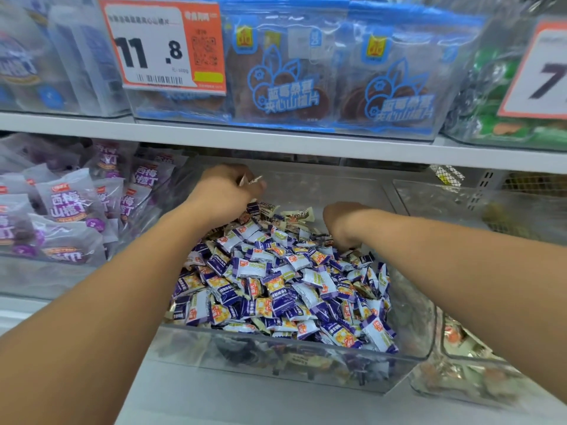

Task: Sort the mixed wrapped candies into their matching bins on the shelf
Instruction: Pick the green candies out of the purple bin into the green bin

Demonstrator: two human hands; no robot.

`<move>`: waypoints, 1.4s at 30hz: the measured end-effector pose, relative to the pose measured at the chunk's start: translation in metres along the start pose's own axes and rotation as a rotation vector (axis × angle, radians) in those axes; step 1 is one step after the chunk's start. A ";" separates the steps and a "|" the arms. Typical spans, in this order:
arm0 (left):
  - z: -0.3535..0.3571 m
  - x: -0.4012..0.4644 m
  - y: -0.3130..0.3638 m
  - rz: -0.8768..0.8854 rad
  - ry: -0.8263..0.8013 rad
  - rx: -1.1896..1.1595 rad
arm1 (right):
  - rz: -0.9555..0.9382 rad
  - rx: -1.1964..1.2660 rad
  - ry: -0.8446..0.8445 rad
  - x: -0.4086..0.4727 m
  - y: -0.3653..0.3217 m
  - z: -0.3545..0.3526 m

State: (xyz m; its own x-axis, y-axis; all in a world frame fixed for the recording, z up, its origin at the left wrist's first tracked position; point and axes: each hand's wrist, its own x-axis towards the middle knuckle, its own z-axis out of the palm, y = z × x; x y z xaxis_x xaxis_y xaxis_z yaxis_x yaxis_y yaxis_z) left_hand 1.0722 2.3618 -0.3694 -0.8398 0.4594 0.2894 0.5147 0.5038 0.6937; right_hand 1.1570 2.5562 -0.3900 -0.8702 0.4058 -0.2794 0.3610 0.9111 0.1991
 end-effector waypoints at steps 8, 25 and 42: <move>-0.017 -0.037 0.004 0.040 0.148 -0.076 | 0.047 0.094 0.060 -0.015 0.010 -0.014; -0.033 -0.061 -0.002 -0.018 -0.231 -0.135 | -0.367 -0.450 0.513 0.003 -0.030 -0.022; 0.010 -0.064 0.091 0.233 -0.421 -0.191 | -0.346 0.681 0.340 -0.161 0.073 -0.022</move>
State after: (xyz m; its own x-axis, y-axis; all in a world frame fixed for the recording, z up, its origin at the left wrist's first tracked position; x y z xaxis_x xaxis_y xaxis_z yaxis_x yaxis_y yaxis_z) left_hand 1.1747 2.3850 -0.3314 -0.5442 0.8177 0.1879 0.6061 0.2282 0.7620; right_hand 1.3165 2.5560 -0.3097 -0.9835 0.1509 0.0997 0.0840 0.8692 -0.4872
